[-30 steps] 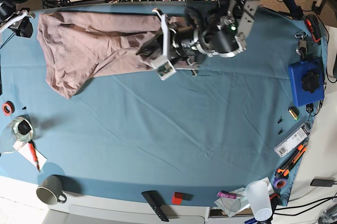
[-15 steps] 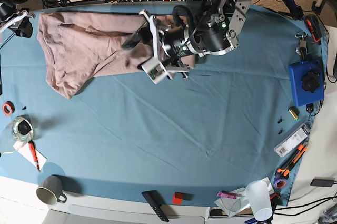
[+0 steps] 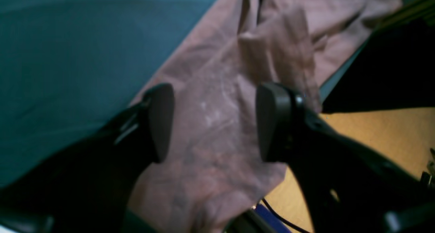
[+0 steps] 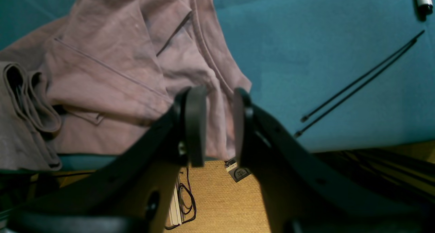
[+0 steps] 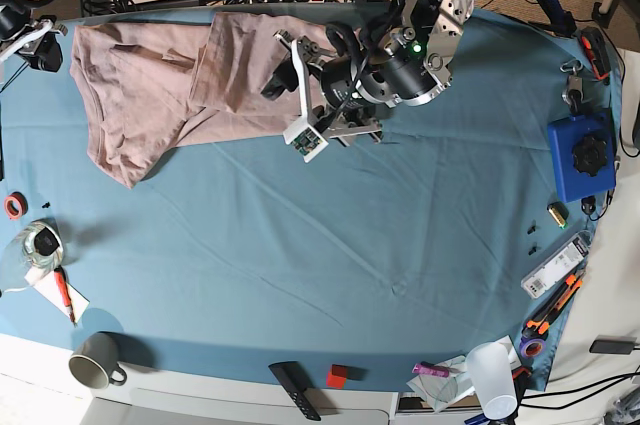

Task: Fold the T-shirt properly
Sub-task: 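Drag the shirt end with the left gripper toward the right gripper, then hold the shirt with the left gripper while the right gripper folds the collar end over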

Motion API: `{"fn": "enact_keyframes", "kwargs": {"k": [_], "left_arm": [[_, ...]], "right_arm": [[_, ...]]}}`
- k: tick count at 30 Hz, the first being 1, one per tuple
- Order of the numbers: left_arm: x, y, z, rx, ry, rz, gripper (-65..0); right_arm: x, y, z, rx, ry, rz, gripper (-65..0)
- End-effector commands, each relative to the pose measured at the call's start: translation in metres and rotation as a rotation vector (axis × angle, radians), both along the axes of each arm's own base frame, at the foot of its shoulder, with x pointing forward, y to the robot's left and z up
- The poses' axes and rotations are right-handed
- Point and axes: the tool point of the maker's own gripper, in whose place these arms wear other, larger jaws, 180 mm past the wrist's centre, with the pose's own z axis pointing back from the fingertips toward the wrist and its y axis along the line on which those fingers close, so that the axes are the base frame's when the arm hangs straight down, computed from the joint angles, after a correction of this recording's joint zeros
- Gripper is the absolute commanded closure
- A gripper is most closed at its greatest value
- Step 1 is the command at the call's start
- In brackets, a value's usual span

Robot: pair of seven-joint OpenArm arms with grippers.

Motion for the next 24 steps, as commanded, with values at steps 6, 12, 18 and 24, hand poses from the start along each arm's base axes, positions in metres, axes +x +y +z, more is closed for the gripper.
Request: {"fn": "enact_keyframes", "kwargs": {"k": [6, 12, 18, 24], "left_arm": [[-0.005, 0.003, -0.001, 0.027, 0.008, -0.001, -33.4], [-0.004, 0.021, -0.003, 0.102, -0.026, 0.073, -33.4], [-0.017, 0.033, 0.0, 0.117, -0.046, 0.088, -33.4], [-0.036, 0.034, -0.006, 0.109, -0.005, 0.087, -33.4]], "right_arm": [[0.008, -0.005, 0.016, -0.034, -0.055, 0.01, -14.6], [0.02, -0.007, 0.028, -0.044, -0.148, 0.0, -14.6], [0.025, -0.013, 0.038, -0.072, -0.186, -0.001, -14.6], [0.018, -0.024, 0.03, -0.128, -0.118, -0.024, -29.2]]}}
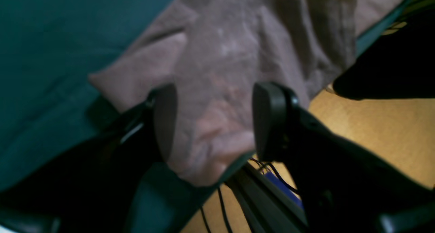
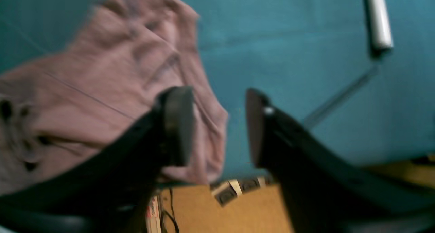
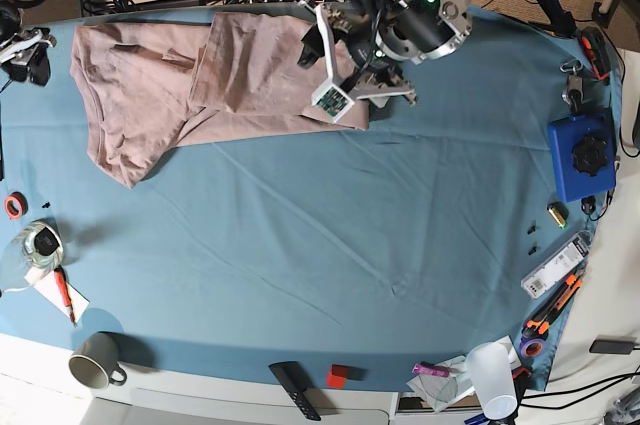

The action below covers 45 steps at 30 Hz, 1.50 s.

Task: Fold the T-shirt properly
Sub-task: 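Hold the shirt with the left gripper while the right gripper folds the collar end over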

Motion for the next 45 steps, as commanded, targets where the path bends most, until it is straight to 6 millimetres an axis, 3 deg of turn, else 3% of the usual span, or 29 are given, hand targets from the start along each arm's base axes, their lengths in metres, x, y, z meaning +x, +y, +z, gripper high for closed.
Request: {"fn": "enact_keyframes", "kwargs": {"k": [1, 8, 15, 23, 32, 37, 45], "left_arm": [[0.001, -0.004, 0.009, -0.034, -0.022, 0.003, -33.4], [-0.011, -0.003, 0.002, -0.029, 0.019, 0.002, -33.4], [-0.014, -0.003, 0.0, -0.03, 0.03, 0.003, -33.4], [-0.012, -0.006, 0.003, -0.046, 0.016, 0.007, -33.4], [-0.012, -0.006, 0.004, -0.048, 0.013, 0.008, -33.4], [-0.011, -0.006, 0.004, -0.049, 0.011, 0.009, -33.4], [-0.01, -0.006, 0.004, -0.05, 0.008, 0.009, -33.4]], "right_arm": [[0.006, -0.003, 0.015, -0.028, -0.038, 0.016, -29.2], [0.034, -0.019, 0.023, -0.025, -0.092, 0.003, -29.2], [0.065, -0.04, -0.016, 0.14, 0.028, 0.028, -29.2], [0.082, -0.017, -0.036, 0.376, 0.059, 0.09, -29.2], [0.071, -0.013, -0.081, 0.548, 0.137, 0.008, -29.1], [0.073, 0.011, -0.095, 0.593, 0.193, 0.068, -29.1], [0.088, 0.056, -0.094, 0.722, 0.169, 0.188, -29.1]]}}
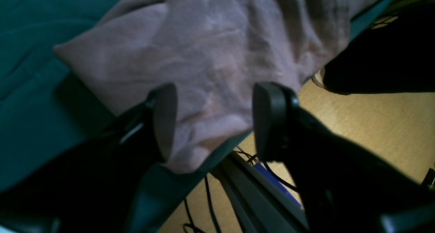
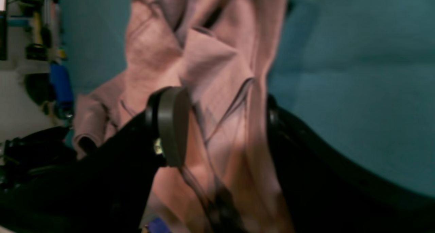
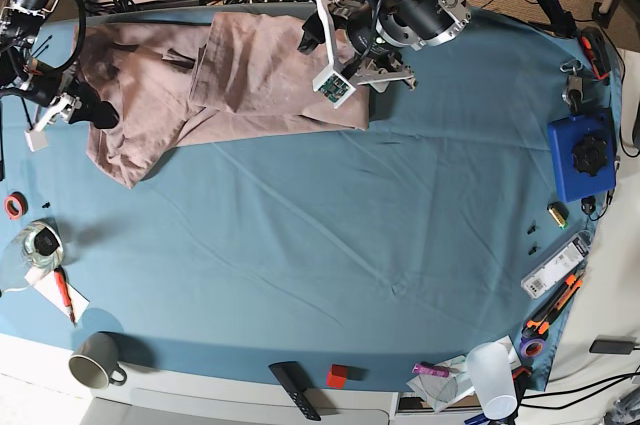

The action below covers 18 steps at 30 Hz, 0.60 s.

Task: Fold the T-shirt properly
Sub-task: 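Hold the shirt with the left gripper while the right gripper folds the collar end over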

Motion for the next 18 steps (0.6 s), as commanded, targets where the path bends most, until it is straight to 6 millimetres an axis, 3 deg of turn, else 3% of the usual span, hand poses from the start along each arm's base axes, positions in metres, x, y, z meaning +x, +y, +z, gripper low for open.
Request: {"fn": "enact_keyframes", "kwargs": {"k": [1, 10, 18], "left_arm": [[0.004, -0.005, 0.011, -0.038, -0.031, 0.004, -33.4], [0.007, -0.007, 0.014, -0.056, -0.049, 0.01, -33.4], [0.007, -0.007, 0.014, -0.056, -0.049, 0.01, -33.4]], "right_arm": [[0.0, -0.003, 0.005, -0.009, 0.003, 0.016, -29.1], [-0.003, 0.006, -0.002, -0.007, 0.031, 0.051, -28.9], [-0.018, 0.039, -0.027, -0.001, 0.132, 0.183, -17.3]]}}
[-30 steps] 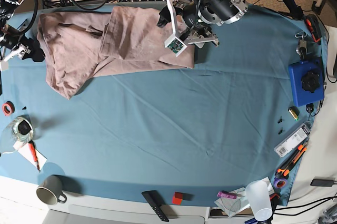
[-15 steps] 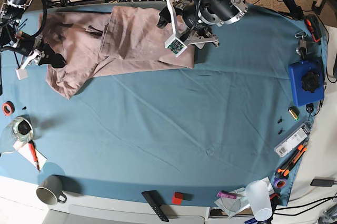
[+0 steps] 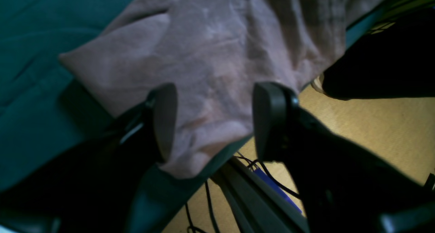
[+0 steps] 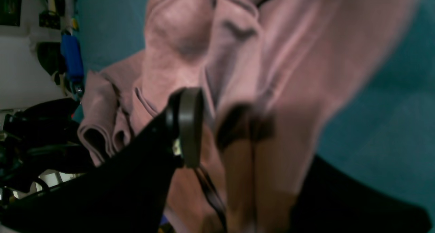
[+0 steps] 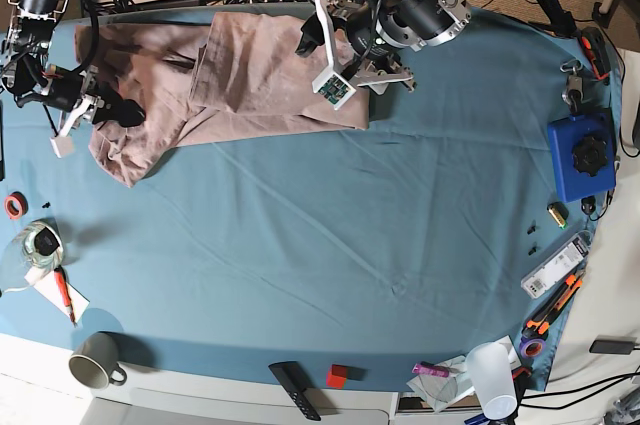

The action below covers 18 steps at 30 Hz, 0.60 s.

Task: Fold the T-shirt properly
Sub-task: 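Hold the shirt with the left gripper while the right gripper folds the collar end over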

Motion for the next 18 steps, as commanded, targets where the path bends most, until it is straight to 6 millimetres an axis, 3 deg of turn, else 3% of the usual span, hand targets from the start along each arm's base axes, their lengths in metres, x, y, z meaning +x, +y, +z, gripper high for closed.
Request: {"fn": "enact_keyframes", "kwargs": {"k": [1, 4, 7, 12, 18], "left_arm": [[0.004, -0.005, 0.011, -0.039, -0.03, 0.005, -33.4], [0.004, -0.005, 0.011, -0.036, -0.028, 0.004, -33.4], [0.004, -0.005, 0.011, -0.037, -0.028, 0.004, -33.4], [0.004, -0.005, 0.011, -0.037, -0.028, 0.004, -33.4], [0.003, -0.005, 0.011, -0.037, -0.027, 0.004, -33.4]], "right_arm": [[-0.015, -0.002, -0.011, -0.045, 0.078, 0.053, -14.0], [-0.01, -0.005, -0.006, -0.047, 0.059, 0.039, 0.0], [0.011, -0.017, 0.012, -0.048, -0.017, -0.011, 0.0], [0.058, -0.048, 0.063, -0.06, -0.2, -0.129, 0.0], [0.072, -0.103, 0.065, -0.35, -0.143, -0.188, 0.0]]}}
